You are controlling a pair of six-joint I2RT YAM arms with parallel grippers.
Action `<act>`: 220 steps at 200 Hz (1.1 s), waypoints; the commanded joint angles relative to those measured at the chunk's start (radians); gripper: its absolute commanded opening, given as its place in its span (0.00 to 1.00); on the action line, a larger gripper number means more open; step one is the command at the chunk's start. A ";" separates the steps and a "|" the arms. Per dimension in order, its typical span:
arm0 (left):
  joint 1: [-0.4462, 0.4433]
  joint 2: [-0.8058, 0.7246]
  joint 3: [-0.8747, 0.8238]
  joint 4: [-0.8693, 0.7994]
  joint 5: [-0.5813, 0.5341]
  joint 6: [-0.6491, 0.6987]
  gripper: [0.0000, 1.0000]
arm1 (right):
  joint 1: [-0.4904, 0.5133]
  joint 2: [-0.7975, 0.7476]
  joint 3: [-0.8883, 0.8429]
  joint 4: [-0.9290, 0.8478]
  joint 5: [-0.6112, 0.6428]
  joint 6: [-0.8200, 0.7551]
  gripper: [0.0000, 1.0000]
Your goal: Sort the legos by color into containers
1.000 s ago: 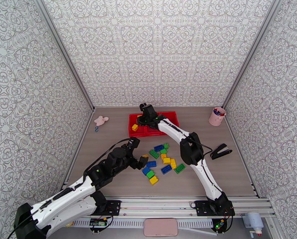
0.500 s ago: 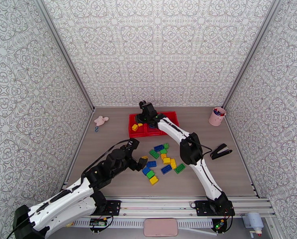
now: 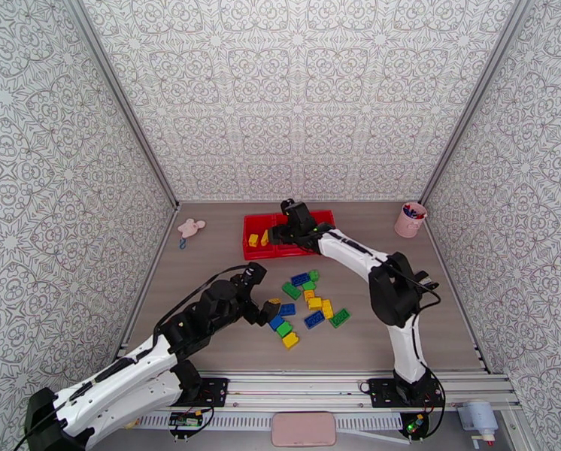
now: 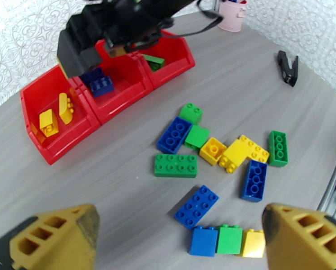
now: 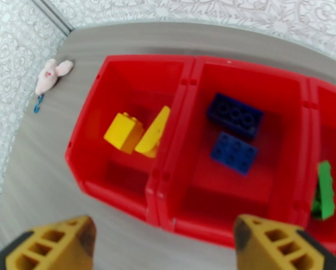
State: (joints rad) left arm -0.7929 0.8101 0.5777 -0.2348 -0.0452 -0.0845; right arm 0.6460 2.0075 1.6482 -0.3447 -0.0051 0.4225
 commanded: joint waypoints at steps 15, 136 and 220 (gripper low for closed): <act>0.002 -0.016 0.003 -0.017 0.035 0.090 1.00 | -0.032 -0.119 -0.193 -0.049 0.063 0.102 0.82; -0.016 -0.029 -0.056 0.097 0.070 0.175 1.00 | -0.134 -0.063 -0.297 -0.206 -0.046 0.176 0.57; -0.035 -0.048 -0.088 0.150 0.054 0.220 1.00 | -0.156 -0.101 -0.375 -0.258 -0.045 0.151 0.47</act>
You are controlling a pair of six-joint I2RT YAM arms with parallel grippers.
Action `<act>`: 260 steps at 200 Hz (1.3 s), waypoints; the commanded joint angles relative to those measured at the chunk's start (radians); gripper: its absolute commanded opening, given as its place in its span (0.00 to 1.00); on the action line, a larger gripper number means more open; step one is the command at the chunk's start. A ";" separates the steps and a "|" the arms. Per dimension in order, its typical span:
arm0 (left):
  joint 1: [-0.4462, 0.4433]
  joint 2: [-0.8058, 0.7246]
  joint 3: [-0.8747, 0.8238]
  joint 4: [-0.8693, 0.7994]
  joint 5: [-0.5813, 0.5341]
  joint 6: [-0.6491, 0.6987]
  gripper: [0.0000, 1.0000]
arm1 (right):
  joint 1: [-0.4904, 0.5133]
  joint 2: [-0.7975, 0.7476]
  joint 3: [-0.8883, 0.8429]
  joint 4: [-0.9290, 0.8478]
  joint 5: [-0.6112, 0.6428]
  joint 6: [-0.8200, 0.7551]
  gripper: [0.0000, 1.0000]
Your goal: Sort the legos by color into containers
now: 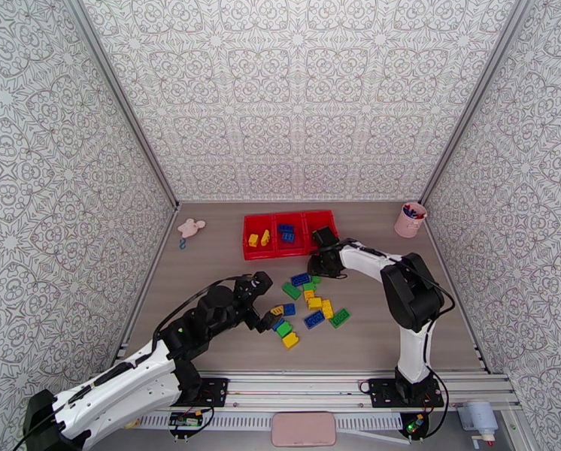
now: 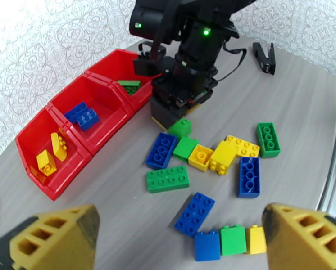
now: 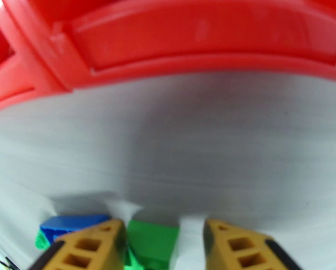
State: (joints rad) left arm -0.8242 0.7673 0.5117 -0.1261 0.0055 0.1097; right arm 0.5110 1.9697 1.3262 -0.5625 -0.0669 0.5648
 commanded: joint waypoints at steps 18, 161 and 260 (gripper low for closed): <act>-0.002 0.002 -0.028 0.057 0.015 0.021 1.00 | -0.040 -0.109 -0.107 -0.044 0.019 0.024 0.46; 0.009 -0.029 -0.062 0.044 0.007 -0.005 1.00 | 0.002 -0.213 -0.075 -0.253 0.088 -0.623 0.72; 0.001 -0.026 -0.059 0.048 0.018 -0.029 1.00 | 0.051 -0.054 0.022 -0.345 0.124 -0.687 0.67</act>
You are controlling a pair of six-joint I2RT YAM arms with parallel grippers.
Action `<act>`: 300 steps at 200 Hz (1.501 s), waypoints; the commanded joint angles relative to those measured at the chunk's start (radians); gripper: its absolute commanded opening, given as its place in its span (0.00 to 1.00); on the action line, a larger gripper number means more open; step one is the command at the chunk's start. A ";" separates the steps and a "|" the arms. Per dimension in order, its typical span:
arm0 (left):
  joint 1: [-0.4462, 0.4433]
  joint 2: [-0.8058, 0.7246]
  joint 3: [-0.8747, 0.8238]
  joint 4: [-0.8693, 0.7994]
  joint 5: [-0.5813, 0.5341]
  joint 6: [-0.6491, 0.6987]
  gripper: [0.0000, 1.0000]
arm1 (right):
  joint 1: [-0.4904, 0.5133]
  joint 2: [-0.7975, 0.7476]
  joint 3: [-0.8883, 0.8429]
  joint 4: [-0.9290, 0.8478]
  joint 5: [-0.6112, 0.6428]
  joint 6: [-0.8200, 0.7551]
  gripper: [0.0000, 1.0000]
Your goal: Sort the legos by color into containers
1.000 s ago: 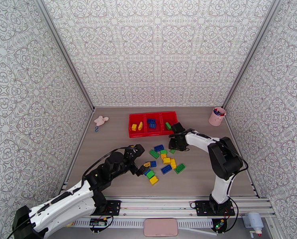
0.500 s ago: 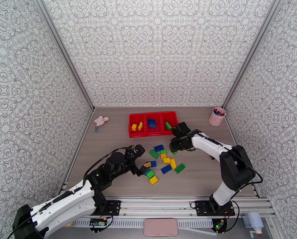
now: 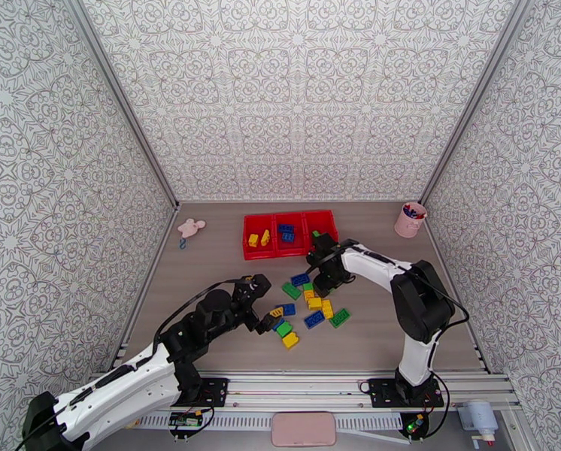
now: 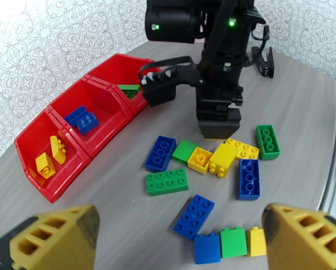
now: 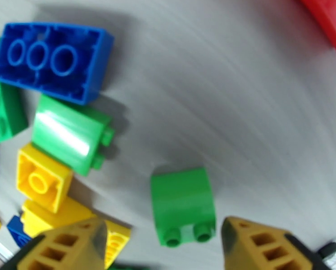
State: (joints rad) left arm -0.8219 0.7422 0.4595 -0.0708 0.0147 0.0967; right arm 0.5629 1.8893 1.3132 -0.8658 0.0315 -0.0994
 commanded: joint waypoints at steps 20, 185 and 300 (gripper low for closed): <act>-0.002 0.006 -0.006 -0.006 0.011 -0.011 1.00 | -0.002 0.041 0.041 -0.041 0.028 -0.020 0.61; -0.015 0.041 -0.010 0.078 0.020 -0.069 1.00 | -0.044 -0.196 -0.026 0.323 -0.010 0.353 0.27; -0.020 0.098 0.005 0.148 -0.019 -0.114 1.00 | -0.181 0.147 0.322 0.469 0.026 0.447 0.26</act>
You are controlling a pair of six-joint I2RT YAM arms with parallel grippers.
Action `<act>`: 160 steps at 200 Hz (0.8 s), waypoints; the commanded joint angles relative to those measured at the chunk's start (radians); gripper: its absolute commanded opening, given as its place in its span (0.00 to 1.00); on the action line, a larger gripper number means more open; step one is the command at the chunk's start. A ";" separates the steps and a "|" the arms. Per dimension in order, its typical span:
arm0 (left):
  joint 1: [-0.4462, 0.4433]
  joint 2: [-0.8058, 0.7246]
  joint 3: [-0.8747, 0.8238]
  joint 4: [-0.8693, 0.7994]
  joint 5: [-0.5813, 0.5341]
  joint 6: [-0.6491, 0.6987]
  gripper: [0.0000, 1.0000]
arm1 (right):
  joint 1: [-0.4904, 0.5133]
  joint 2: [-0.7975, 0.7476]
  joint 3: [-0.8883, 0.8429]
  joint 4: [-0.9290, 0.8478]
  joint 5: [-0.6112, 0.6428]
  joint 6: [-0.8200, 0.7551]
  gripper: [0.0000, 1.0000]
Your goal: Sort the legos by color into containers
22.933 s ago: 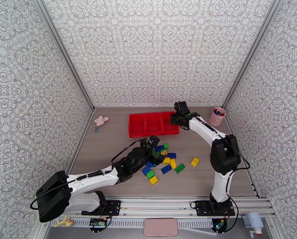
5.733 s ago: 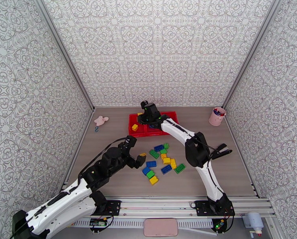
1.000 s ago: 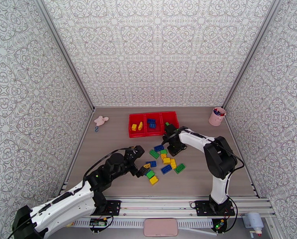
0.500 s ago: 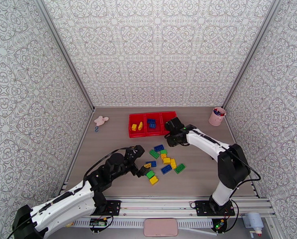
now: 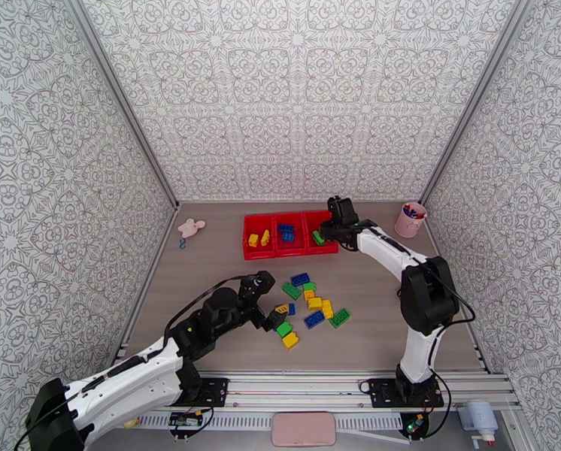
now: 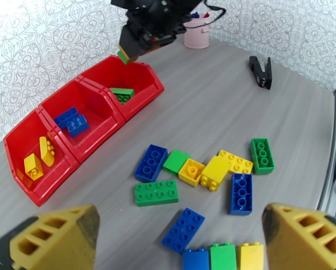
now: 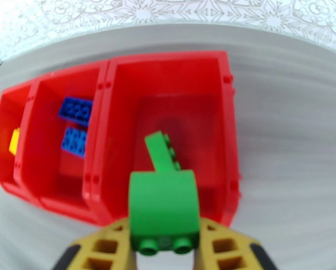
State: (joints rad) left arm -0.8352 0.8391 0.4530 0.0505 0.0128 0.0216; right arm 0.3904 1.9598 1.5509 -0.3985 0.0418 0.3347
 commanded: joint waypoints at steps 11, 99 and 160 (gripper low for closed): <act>-0.005 0.003 0.016 0.022 -0.016 -0.057 1.00 | -0.010 0.112 0.114 -0.003 0.020 0.013 0.26; 0.029 0.063 0.100 -0.093 -0.076 -0.182 1.00 | -0.010 0.095 0.161 -0.068 -0.012 -0.061 0.59; 0.097 0.210 0.267 -0.273 -0.020 -0.106 1.00 | -0.010 -0.154 -0.094 -0.001 -0.043 -0.096 0.80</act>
State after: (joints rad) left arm -0.7731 0.9901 0.6373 -0.1032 -0.0303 -0.1112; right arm 0.3859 1.9232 1.5669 -0.4301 0.0132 0.2607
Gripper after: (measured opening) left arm 0.996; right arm 0.774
